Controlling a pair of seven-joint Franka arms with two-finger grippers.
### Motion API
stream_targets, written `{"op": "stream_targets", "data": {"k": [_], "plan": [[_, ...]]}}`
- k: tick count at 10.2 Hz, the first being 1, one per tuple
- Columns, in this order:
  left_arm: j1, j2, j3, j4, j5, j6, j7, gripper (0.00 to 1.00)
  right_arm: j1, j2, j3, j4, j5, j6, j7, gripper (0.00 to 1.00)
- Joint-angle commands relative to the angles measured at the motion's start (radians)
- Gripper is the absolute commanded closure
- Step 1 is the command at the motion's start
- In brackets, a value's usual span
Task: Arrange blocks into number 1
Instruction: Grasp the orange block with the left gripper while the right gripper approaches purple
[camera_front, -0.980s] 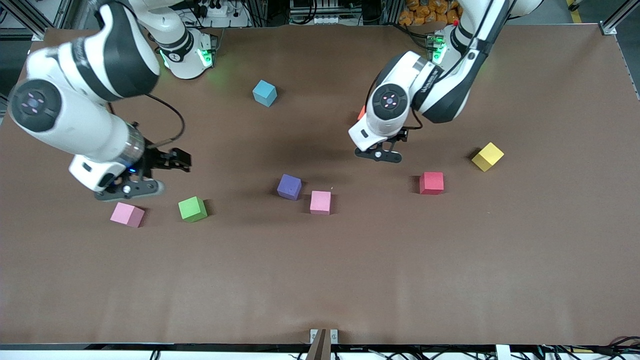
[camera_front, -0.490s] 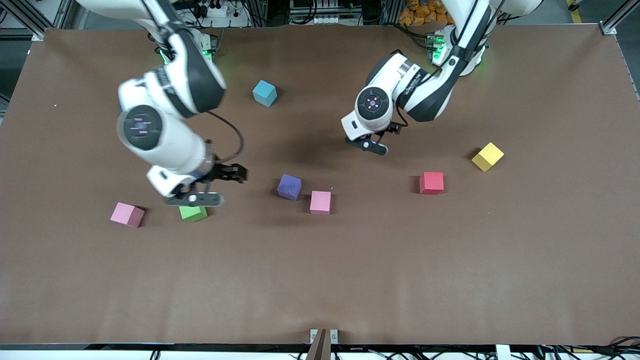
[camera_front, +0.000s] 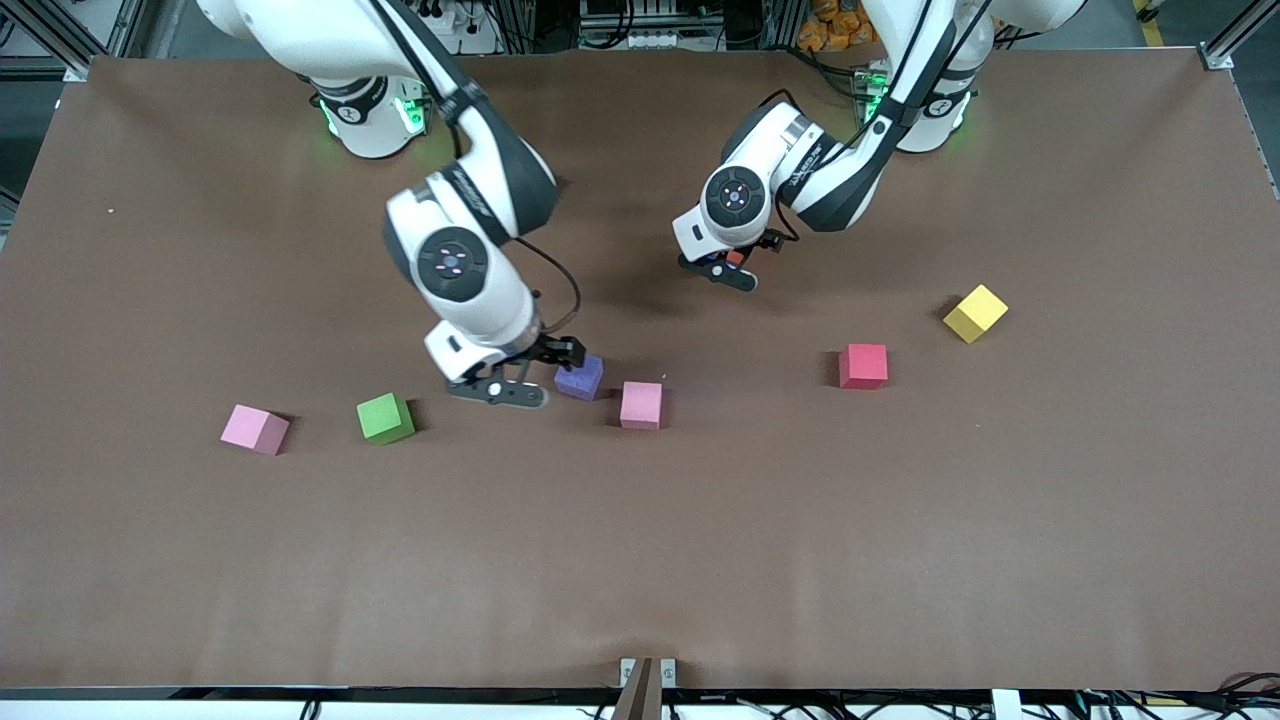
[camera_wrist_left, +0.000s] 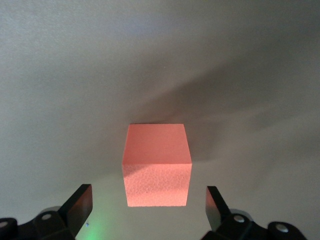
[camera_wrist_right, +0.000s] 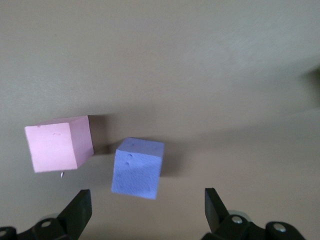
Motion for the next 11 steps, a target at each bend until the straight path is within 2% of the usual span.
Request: {"op": "stream_targets", "data": {"k": [1,4,7,10,11], "plan": [[0.002,0.01,-0.018,-0.03,-0.013,0.042,0.023,0.0,0.016,0.047,-0.008,-0.007,-0.008,0.062,0.066,0.0],[0.006,0.011,-0.026,-0.07,-0.013,0.1,0.027,0.0,0.032,0.108,-0.006,-0.007,-0.006,0.125,0.144,0.0],[0.005,0.039,-0.032,-0.073,-0.015,0.143,0.029,0.0,0.036,0.131,-0.006,-0.01,0.004,0.133,0.16,0.0],[0.008,0.041,-0.034,-0.073,-0.028,0.147,0.027,0.37,0.042,0.147,-0.006,-0.014,0.008,0.15,0.195,0.0],[0.012,0.041,-0.034,-0.073,-0.03,0.147,0.016,0.42,0.045,0.153,-0.005,-0.014,0.009,0.152,0.204,0.0]]}}
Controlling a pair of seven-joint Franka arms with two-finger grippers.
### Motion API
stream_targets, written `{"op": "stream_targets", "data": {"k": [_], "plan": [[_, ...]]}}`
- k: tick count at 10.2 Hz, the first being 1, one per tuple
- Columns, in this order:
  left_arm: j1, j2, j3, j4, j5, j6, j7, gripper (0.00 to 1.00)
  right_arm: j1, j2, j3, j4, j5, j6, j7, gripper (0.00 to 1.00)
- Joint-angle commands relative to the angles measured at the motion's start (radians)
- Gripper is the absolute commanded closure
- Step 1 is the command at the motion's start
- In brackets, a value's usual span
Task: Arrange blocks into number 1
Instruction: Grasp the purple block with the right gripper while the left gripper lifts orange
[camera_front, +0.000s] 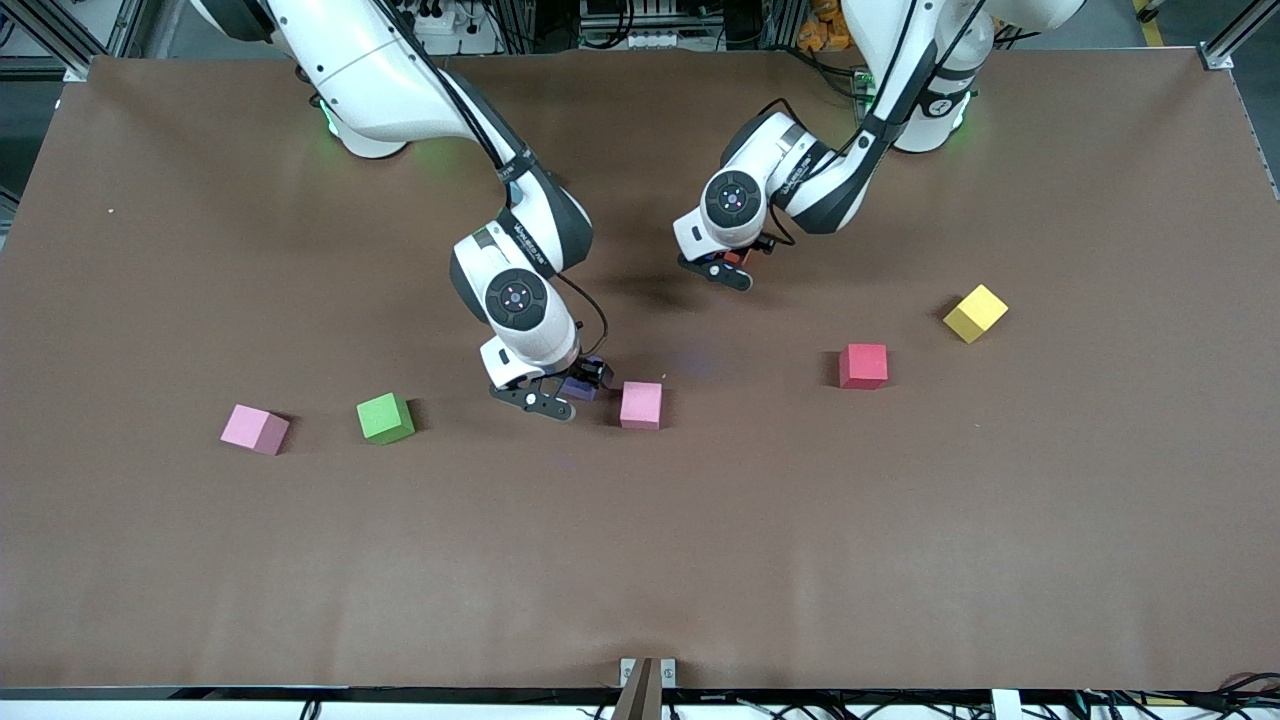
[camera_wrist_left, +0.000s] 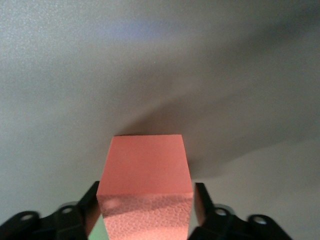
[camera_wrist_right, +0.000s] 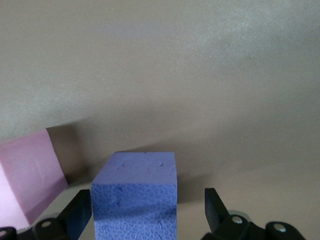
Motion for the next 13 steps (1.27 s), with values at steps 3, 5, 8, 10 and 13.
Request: {"op": "stream_targets", "data": {"k": [3,5,8,10,13], "plan": [[0.025,-0.016,-0.006,0.001,-0.159,0.015,-0.075,0.4,0.022,0.015,-0.004,-0.005,0.008,0.024,0.047,0.59],[0.03,-0.022,-0.006,0.018,-0.242,0.018,-0.159,0.37,0.02,0.015,-0.004,-0.005,0.008,0.024,0.083,1.0],[0.002,-0.011,-0.006,0.046,-0.289,0.061,-0.279,0.37,0.014,-0.025,-0.004,-0.029,0.007,0.007,0.032,1.0],[-0.056,0.013,-0.006,0.049,-0.289,0.108,-0.308,0.37,-0.01,-0.092,-0.004,-0.061,0.007,-0.037,-0.03,1.0],[-0.116,0.052,-0.005,0.081,-0.286,0.132,-0.315,0.35,-0.102,-0.169,-0.004,-0.066,0.007,-0.132,-0.192,1.0]]}}
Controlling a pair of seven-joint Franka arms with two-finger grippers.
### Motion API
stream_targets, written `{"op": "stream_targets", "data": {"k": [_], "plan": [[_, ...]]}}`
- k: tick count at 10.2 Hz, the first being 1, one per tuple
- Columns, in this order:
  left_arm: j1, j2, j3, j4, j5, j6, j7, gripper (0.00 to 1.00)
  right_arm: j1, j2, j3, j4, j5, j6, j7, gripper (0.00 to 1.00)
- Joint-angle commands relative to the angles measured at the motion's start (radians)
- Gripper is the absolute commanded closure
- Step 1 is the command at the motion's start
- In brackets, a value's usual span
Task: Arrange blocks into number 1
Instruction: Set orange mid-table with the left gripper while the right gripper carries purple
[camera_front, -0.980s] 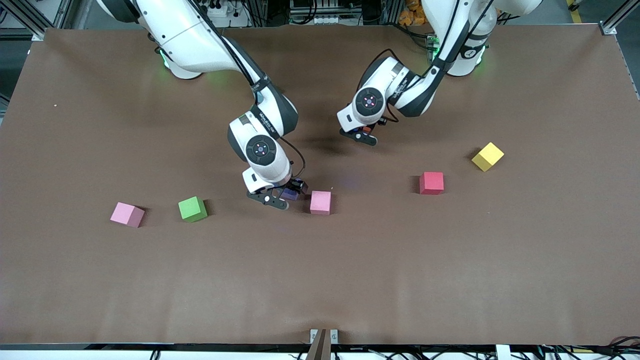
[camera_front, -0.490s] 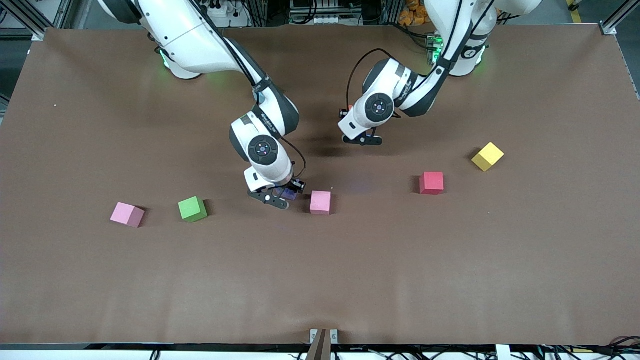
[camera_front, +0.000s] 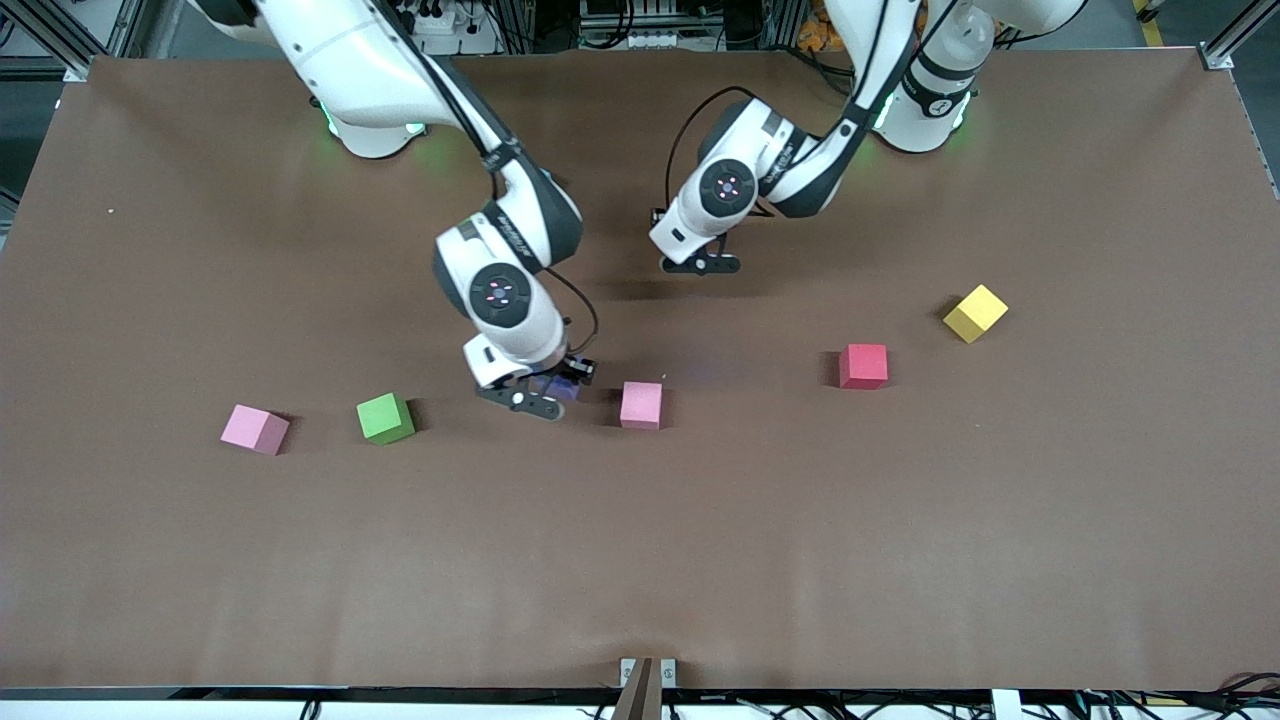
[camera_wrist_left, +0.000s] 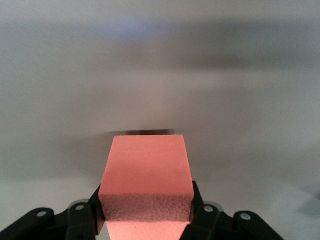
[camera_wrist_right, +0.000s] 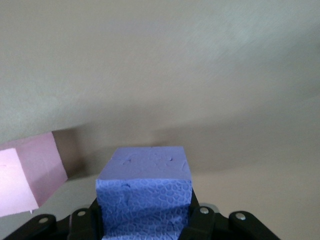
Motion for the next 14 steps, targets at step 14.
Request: {"op": "stream_targets", "data": {"k": [14], "plan": [[0.152,-0.145,0.012,0.037,0.325,-0.126,0.161,0.0,0.01,-0.115,0.01,-0.051,0.007,-0.08,-0.264,1.0]]}}
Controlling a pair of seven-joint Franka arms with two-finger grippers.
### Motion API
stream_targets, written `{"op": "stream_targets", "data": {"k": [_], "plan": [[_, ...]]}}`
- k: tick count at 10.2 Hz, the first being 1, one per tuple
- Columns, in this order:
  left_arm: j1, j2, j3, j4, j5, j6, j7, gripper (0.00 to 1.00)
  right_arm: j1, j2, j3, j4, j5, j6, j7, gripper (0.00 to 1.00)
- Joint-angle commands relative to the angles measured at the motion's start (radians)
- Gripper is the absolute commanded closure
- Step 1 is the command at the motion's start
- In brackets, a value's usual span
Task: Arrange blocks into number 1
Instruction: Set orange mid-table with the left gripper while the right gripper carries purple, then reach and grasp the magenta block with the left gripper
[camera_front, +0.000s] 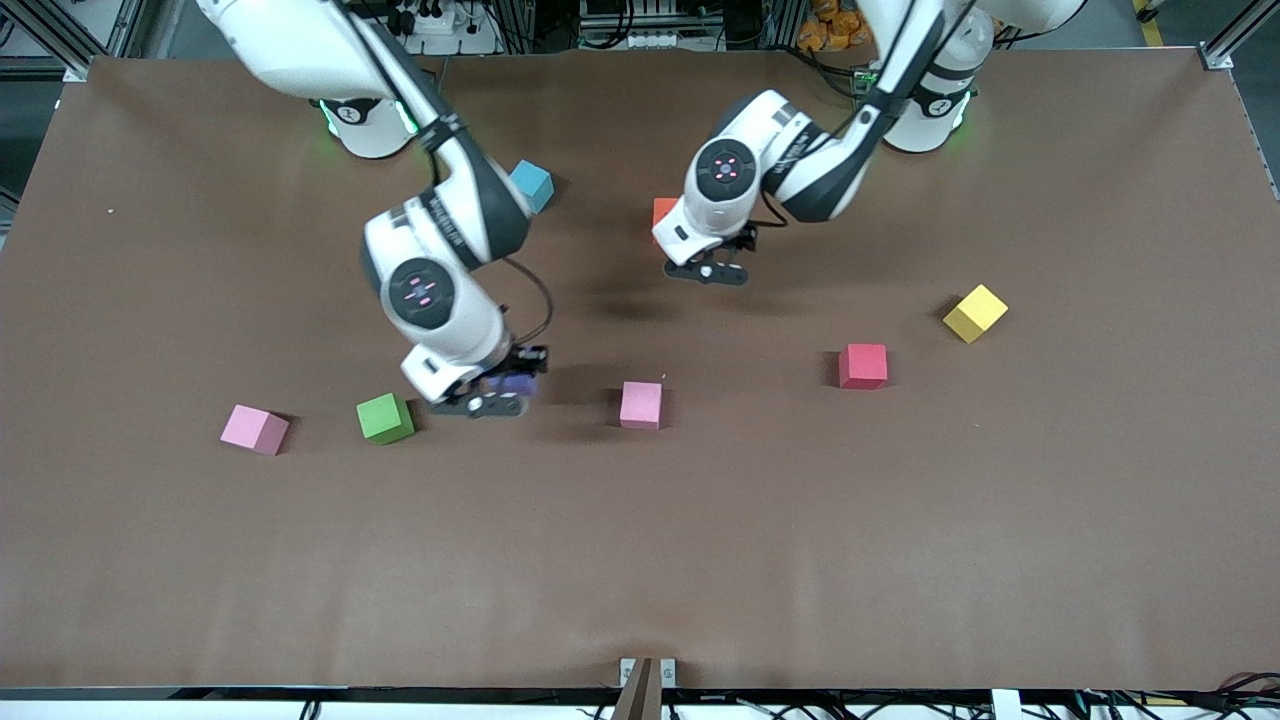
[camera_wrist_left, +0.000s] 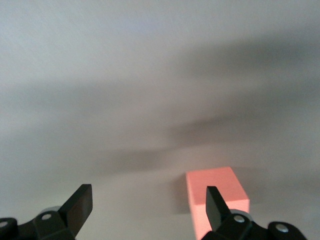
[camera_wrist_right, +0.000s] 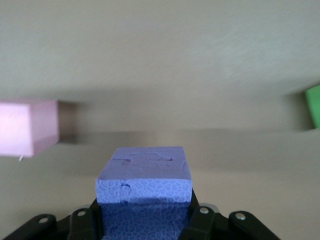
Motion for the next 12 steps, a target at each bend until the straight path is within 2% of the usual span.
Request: {"op": "stream_targets", "data": {"k": [1,4,7,10,12], "plan": [[0.092,-0.062,-0.009,-0.018,0.073,-0.017,0.135,0.0,0.088,-0.024,-0.004,-0.03,0.006,0.023,0.099,1.0],[0.235,-0.1,-0.014,-0.023,0.172,-0.086,0.307,0.0,0.225,0.031,-0.004,-0.006,0.008,0.068,0.231,1.0],[0.385,-0.146,-0.014,-0.019,0.172,-0.125,0.465,0.0,0.331,0.117,-0.004,0.051,0.008,0.072,0.312,1.0],[0.534,-0.116,-0.014,0.005,0.138,-0.123,0.479,0.0,0.397,0.171,-0.004,0.086,-0.008,0.071,0.349,1.0],[0.586,-0.068,-0.012,0.016,0.133,-0.096,0.449,0.0,0.423,0.176,-0.004,0.085,-0.003,0.069,0.355,1.0]]}}
